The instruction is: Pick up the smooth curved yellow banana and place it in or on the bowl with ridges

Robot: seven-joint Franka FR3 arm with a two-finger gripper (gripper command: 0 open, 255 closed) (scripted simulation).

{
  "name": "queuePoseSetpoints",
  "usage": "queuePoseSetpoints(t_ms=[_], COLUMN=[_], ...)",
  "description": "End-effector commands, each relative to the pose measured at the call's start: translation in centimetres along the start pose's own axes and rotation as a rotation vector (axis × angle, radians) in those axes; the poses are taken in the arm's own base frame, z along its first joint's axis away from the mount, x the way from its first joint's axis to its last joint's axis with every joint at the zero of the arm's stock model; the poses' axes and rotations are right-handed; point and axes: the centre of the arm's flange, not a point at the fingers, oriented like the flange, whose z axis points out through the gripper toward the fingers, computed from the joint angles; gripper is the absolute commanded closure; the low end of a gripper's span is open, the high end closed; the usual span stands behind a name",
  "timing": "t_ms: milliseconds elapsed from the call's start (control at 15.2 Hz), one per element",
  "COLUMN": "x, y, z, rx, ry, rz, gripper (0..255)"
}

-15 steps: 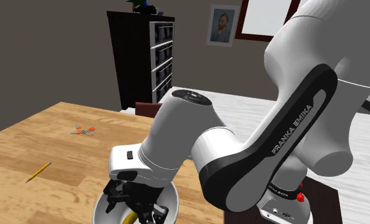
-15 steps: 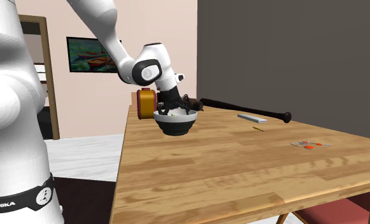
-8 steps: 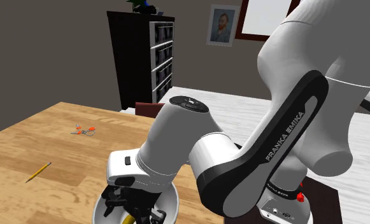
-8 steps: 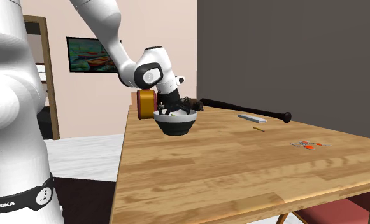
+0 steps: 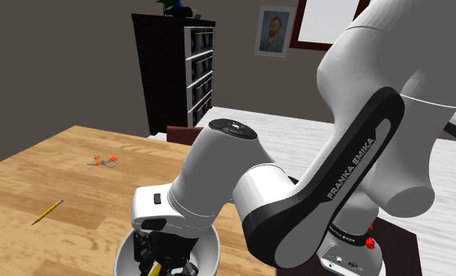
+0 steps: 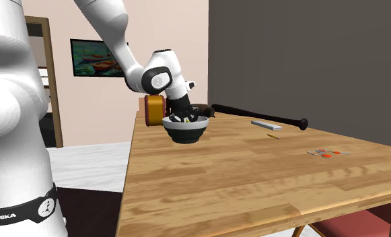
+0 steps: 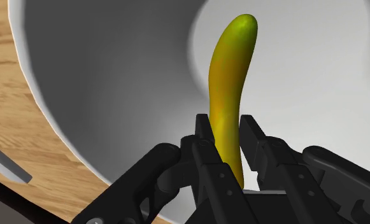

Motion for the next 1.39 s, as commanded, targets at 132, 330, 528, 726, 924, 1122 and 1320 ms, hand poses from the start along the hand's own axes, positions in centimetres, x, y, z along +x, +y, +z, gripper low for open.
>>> queuePoseSetpoints(t_ms=[132,330,528,726,924,1122,1320], x=[0.0,0.3,0.9,1.4,2.0,2.5,3.1], y=[0.0,0.3,0.8,1.2,1.7,2.1,2.6], z=[0.0,-1.0,-2.4,-3.8,-5.2,-6.6,-8.1], rx=[0.000,0.000,0.000,0.000,0.000,0.000,0.000], ry=[0.000,0.000,0.000,0.000,0.000,0.000,0.000], rz=[0.000,0.000,0.000,0.000,0.000,0.000,0.000], gripper=[255,255,255,255,255,255,255])
